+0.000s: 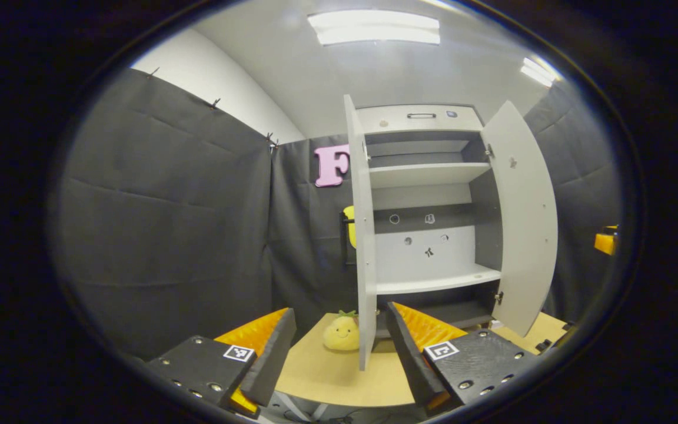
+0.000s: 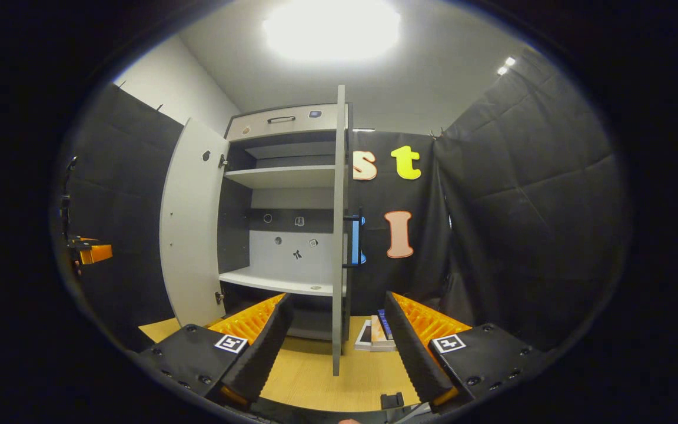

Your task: Open the right door of the double-door shoe cabinet with the right hand, and open the left door with the left hand.

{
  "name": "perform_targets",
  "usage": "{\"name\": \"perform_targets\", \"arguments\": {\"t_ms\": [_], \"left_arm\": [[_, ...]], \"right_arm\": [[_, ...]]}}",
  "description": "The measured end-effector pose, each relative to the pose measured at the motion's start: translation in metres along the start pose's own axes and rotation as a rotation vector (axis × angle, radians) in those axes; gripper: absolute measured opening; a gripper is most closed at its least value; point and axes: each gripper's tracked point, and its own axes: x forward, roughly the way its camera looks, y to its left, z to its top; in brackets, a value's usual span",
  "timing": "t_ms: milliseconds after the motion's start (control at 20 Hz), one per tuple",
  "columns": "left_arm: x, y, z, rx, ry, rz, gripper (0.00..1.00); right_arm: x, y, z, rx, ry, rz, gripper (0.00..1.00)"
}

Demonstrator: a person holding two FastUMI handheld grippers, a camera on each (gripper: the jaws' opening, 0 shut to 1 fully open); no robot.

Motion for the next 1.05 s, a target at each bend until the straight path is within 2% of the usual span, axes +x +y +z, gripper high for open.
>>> {"name": "perform_targets", "arguments": {"t_ms": [1050], "left_arm": [[-0.017, -0.015, 0.01, 0.018, -0.032, -0.014, 0.9]], "right_arm": [[-0.01, -0.004, 0.017, -0.004, -0.019, -0.017, 0.98]]}}
